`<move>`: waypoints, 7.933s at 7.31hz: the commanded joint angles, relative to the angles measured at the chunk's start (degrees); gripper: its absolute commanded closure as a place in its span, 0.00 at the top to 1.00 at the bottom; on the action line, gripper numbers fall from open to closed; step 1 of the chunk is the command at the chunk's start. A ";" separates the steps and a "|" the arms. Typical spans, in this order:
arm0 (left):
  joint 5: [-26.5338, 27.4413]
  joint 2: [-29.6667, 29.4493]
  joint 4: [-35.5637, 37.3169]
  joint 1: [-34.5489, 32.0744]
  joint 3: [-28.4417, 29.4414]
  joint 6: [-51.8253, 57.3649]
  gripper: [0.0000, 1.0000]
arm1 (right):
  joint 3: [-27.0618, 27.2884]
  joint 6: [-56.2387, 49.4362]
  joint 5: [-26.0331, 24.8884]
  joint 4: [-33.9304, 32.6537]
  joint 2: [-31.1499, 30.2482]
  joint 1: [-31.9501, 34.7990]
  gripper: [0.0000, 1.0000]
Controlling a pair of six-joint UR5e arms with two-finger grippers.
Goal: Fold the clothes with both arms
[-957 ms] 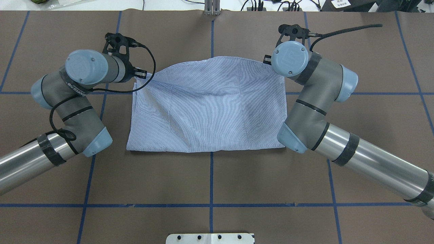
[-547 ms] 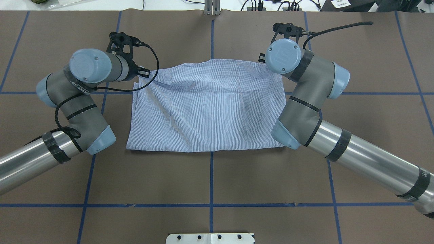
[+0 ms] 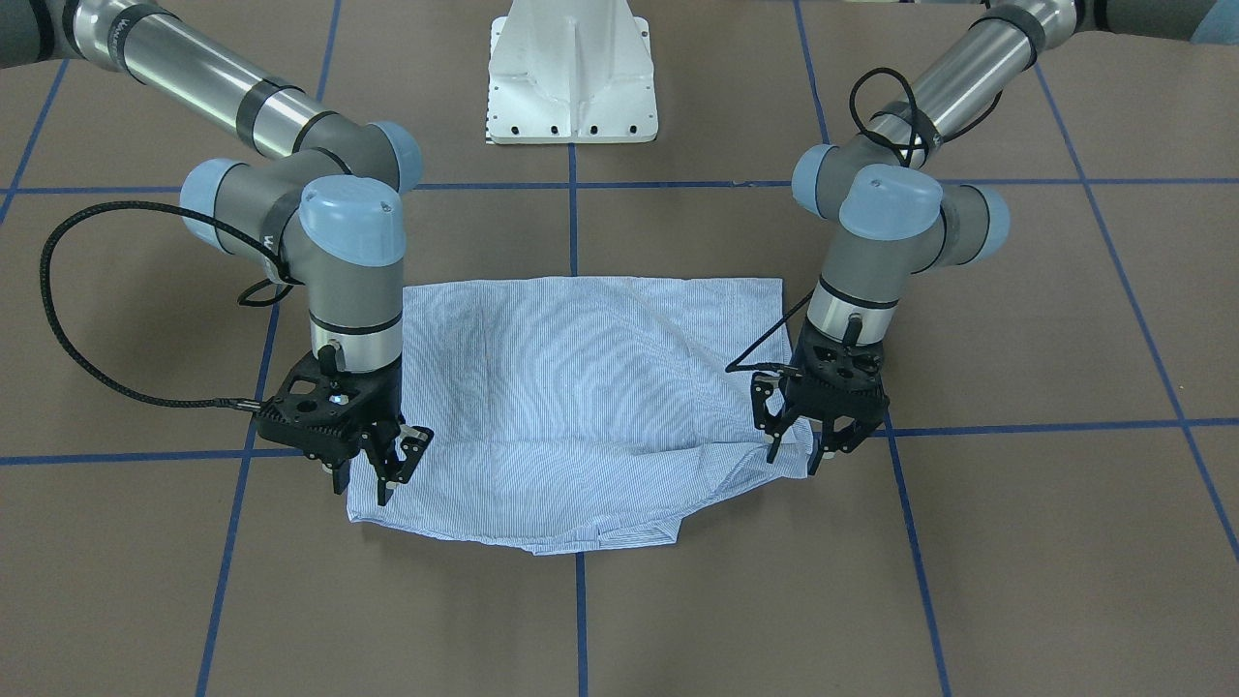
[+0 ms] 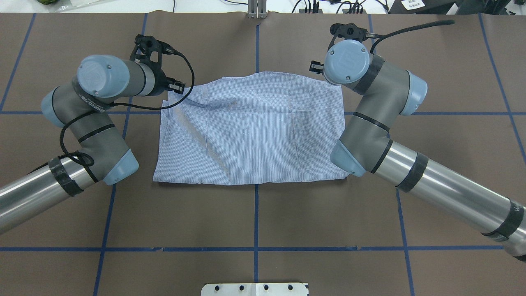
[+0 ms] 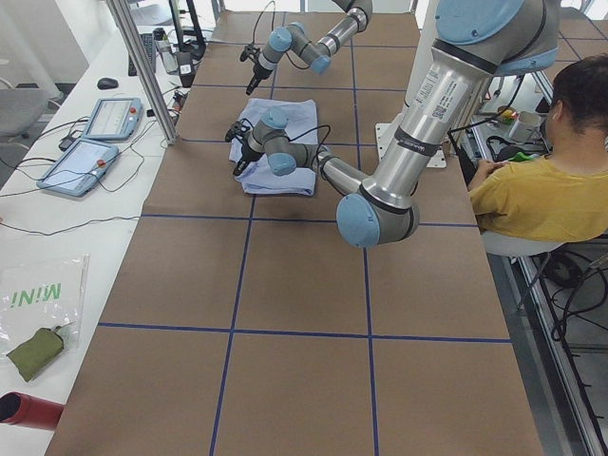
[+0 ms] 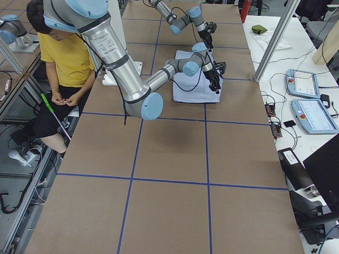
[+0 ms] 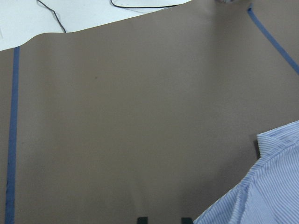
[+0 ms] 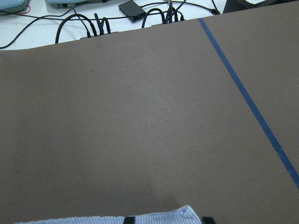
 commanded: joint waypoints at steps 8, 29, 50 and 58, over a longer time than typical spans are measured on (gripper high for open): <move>-3.42 22.26 -17.80 8.32 -16.08 -17.44 0.97 | 8.71 -2.84 4.47 0.17 -6.45 1.13 1.00; -2.98 30.51 -21.50 13.69 -18.98 -20.10 0.00 | 8.80 -2.14 3.59 0.17 -6.71 0.07 1.00; -1.31 29.38 -21.33 16.16 -18.20 -19.58 0.00 | 8.80 -1.79 3.15 0.17 -6.71 -0.81 1.00; -0.97 -1.98 -18.97 -9.05 23.36 5.73 0.00 | 10.81 2.86 2.80 0.17 -5.66 -3.88 1.00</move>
